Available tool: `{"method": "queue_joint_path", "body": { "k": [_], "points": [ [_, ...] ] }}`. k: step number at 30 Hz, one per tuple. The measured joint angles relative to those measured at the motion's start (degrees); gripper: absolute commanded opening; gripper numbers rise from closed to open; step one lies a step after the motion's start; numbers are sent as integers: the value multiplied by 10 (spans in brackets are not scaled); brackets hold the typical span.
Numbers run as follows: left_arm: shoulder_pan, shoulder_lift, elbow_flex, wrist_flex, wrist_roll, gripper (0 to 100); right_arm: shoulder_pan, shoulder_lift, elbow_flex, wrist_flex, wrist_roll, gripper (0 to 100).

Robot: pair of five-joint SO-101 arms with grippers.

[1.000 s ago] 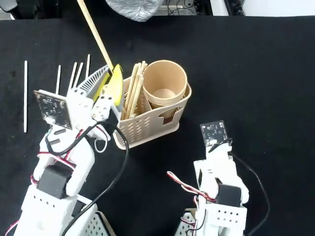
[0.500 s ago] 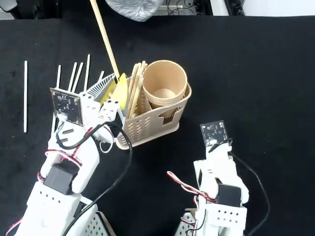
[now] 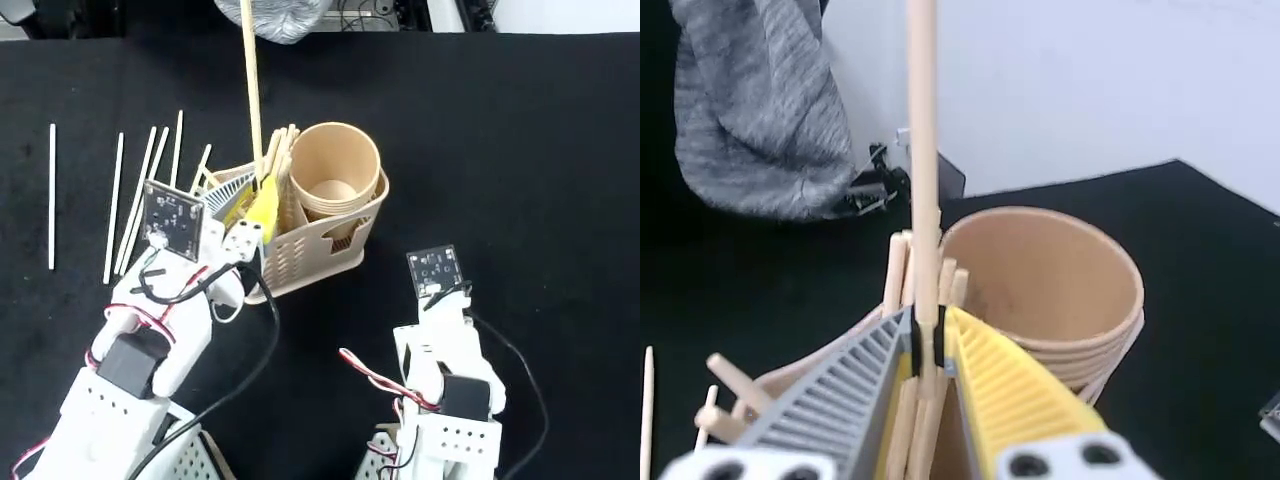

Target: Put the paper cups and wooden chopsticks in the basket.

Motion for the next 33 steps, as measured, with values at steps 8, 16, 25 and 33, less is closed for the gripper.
{"method": "queue_joint_path", "body": {
  "k": [8, 16, 25, 33],
  "points": [
    [1, 0, 3, 0, 0, 29, 0, 0, 0, 0, 0, 13],
    [1, 0, 3, 0, 0, 28, 0, 0, 0, 0, 0, 13],
    [2, -3, 37, -26, 24, 28, 0, 0, 0, 0, 0, 13],
    [1, -8, 63, -60, 25, 71, 0, 0, 0, 0, 0, 13]
  ]
}}
